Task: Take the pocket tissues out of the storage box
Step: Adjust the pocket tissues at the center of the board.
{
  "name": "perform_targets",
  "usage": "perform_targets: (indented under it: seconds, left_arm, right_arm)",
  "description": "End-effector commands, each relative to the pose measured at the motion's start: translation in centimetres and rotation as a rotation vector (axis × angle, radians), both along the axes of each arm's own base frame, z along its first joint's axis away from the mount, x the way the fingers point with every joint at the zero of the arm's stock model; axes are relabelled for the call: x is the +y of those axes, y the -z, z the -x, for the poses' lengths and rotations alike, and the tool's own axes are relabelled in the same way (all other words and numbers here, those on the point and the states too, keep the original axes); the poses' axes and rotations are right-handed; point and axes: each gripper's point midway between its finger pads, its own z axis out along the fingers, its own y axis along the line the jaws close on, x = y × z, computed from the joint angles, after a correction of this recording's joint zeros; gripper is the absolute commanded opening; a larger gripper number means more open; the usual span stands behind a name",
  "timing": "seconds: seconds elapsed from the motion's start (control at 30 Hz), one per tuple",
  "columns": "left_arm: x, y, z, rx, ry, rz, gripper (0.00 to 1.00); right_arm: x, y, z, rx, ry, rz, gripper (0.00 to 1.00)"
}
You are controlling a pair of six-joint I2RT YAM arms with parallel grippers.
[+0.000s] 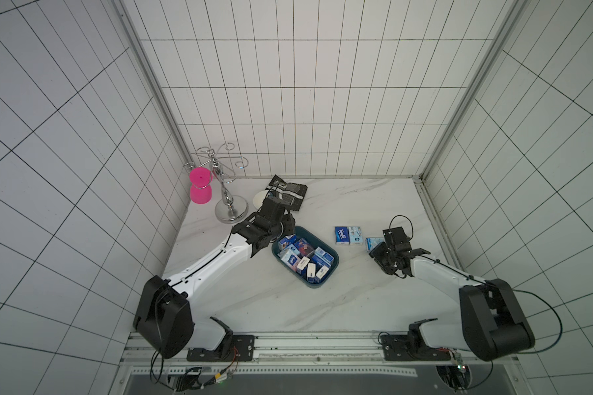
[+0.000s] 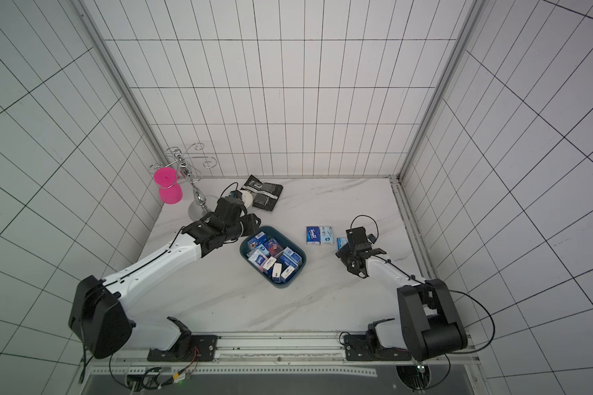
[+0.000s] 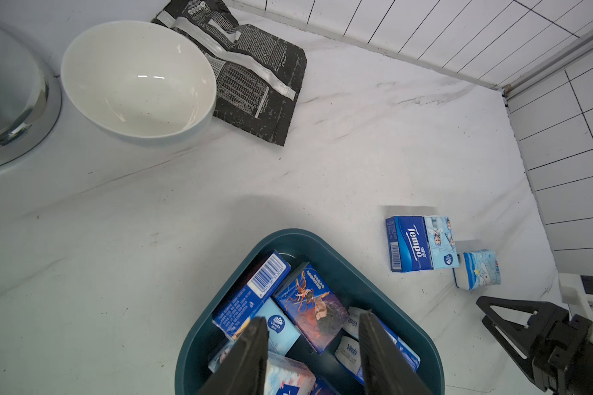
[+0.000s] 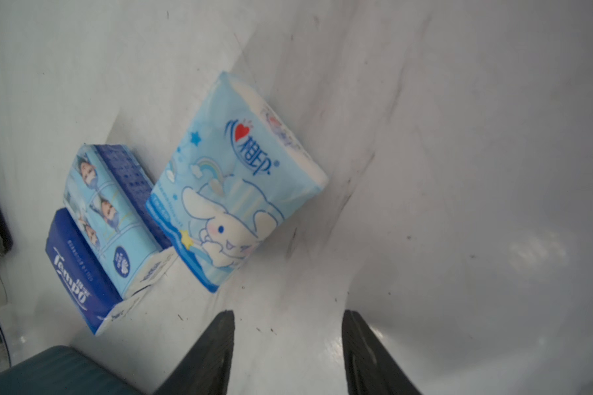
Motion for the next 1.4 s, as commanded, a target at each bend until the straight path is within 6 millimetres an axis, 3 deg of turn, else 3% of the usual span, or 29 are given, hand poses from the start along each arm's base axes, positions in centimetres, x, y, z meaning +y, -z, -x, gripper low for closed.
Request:
perform_targets:
  seconds: [0.0,0.4,0.77,1.13,1.37]
  left_arm:
    - [-0.3,-0.2,0.3,-0.010,0.020,0.008,0.46]
    - [-1.7,-1.0,0.5,-0.032,0.053,0.006,0.46]
    - [-1.0,-2.1,0.9,-0.069,0.042,-0.002,0.46]
    - [-1.3,-1.3,0.5,-0.051,0.047,-0.015,0.46]
    - [-1.3,-1.8,0.3,-0.063,0.051,-0.014,0.46]
  right_arm:
    - [0.0,0.0,-1.5,-0.050,0.114,-0.063,0.54]
    - [-0.9,-1.0,-2.9,-0.063,0.144,-0.046,0.54]
    - [-2.2,-0.8,-3.9,-0.077,0.165,-0.049,0.52]
    - [-3.0,-4.8,-5.2,-0.174,0.137,-0.011,0.53]
    - [-2.9,-3.9,-5.5,-0.137,0.129,-0.055,0.53]
